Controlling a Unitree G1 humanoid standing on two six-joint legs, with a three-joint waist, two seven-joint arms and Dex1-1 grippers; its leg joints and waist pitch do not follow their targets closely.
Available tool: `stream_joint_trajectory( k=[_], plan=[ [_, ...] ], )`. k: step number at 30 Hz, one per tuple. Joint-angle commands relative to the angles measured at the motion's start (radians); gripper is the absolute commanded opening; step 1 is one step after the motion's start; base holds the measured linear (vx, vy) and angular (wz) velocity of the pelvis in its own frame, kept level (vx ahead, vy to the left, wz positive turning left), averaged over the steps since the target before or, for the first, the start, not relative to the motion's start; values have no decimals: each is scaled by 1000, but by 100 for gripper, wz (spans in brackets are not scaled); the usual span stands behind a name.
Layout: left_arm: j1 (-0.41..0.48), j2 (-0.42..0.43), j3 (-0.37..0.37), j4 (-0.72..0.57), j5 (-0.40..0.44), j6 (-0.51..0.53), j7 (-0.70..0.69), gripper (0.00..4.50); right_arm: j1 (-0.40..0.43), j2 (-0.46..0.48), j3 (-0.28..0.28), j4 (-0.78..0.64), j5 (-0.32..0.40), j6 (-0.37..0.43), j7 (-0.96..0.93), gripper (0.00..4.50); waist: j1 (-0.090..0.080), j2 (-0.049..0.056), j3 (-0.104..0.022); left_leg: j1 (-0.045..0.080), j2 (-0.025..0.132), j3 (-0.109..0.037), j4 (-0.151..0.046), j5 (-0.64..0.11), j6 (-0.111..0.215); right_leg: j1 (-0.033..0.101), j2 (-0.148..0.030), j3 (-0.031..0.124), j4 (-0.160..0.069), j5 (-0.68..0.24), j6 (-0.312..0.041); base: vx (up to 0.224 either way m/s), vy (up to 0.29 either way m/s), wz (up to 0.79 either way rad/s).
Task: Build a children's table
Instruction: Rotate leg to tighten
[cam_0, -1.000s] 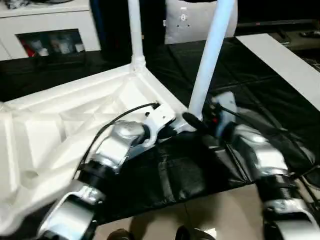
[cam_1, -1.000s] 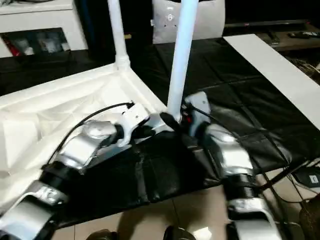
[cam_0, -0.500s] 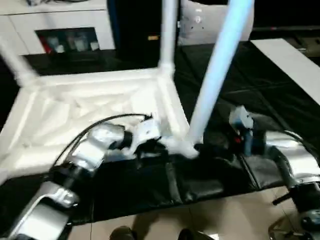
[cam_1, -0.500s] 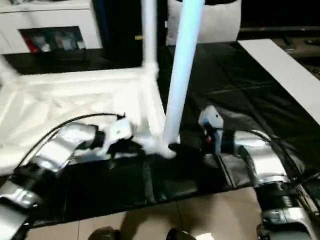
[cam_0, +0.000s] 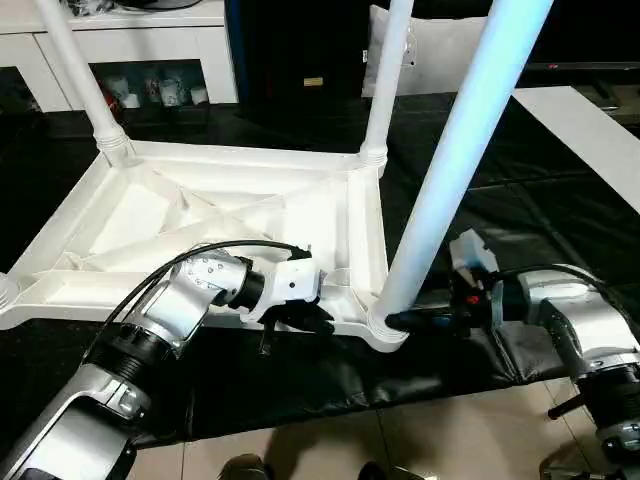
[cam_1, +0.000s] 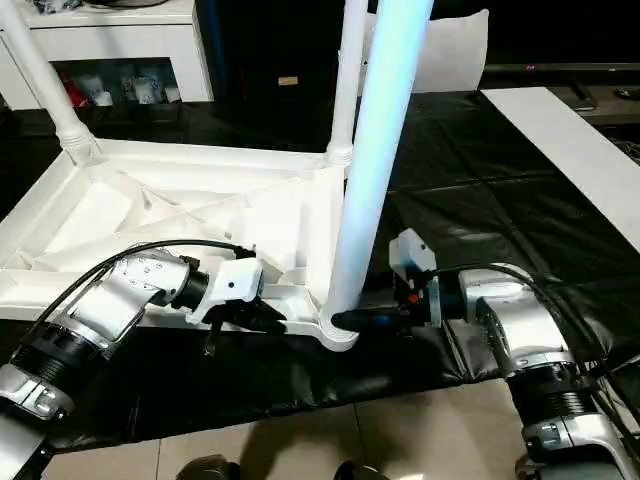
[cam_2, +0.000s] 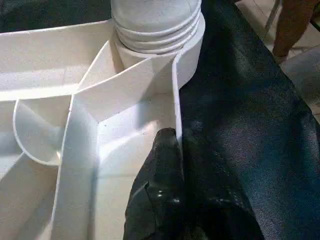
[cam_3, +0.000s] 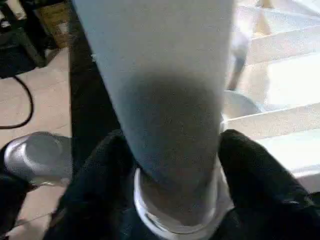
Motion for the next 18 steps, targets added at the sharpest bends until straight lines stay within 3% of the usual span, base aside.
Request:
stream_joint_trajectory(
  k=[1, 5, 6, 10, 11, 12, 14, 15, 17, 18],
  plan=[
    [-15, 1, -26, -15, 15, -34, -46, 0, -4, -14, 7, -23, 14, 10, 22, 253, -3, -8, -89, -1, 50, -7, -66, -125, 83, 68, -79, 70, -82, -404, -79, 0, 0, 0],
    [-16, 1, -24, -10, 9, -33, -49, 0, -1, -14, 8, -28, 28, 32, 35, 229, -2, -8, -90, -3, 51, -7, -65, -117, 87, 69, -78, 71, -78, -381, -88, 0, 0, 0],
    [-13, -1, -18, -10, 4, -24, -43, 0, 5, -10, 5, -40, 37, 53, 32, 209, -1, -8, -90, -2, 51, -7, -65, -119, 87, 69, -79, 71, -79, -383, -89, 0, 0, 0],
    [0, -17, 4, -32, -7, 44, 7, 0, 22, 25, -20, -76, 75, 123, -31, 202, 1, -9, -89, -2, 50, -7, -66, -116, 81, 70, -79, 70, -80, -395, -81, 0, 0, 0],
    [0, -22, 9, -35, -4, 62, 26, 0, 25, 33, -23, -82, 77, 137, -49, 201, 0, -9, -87, -2, 49, -6, -66, -127, 75, 69, -80, 68, -85, -420, -72, 0, 0, 0],
    [2, -55, 35, -43, 5, 134, 119, 0, 25, 87, -39, -97, 67, 205, -184, 200, -2, -8, -83, -1, 47, -7, -67, -133, 66, 67, -78, 66, -90, -445, -61, 0, 0, 0],
    [3, -65, 42, -46, 5, 155, 144, 0, 21, 103, -43, -95, 56, 215, -226, 200, -8, -8, -80, 3, 41, -6, -67, -151, 51, 65, -78, 59, -100, -500, -41, 0, 0, 0],
    [2, -84, 55, -52, 4, 187, 183, 0, 8, 137, -58, -79, 42, 223, -303, 200, -12, -5, -79, 8, 34, -5, -63, -170, 40, 64, -79, 52, -112, -556, -14, 0, 0, 0],
    [1, -113, 75, -62, 2, 240, 243, 0, -13, 189, -85, -54, 28, 238, -411, 200, -24, -6, -78, 5, 33, -8, -62, -183, 33, 65, -76, 43, -119, -579, 9, 0, 0, 0],
    [-4, -152, 98, -75, 1, 317, 315, 0, -32, 248, -97, -33, -3, 215, -521, 200, -42, 0, -80, -2, 39, -14, -64, -203, 22, 72, -77, 35, -118, -566, 22, 0, 0, 0]
  ],
)
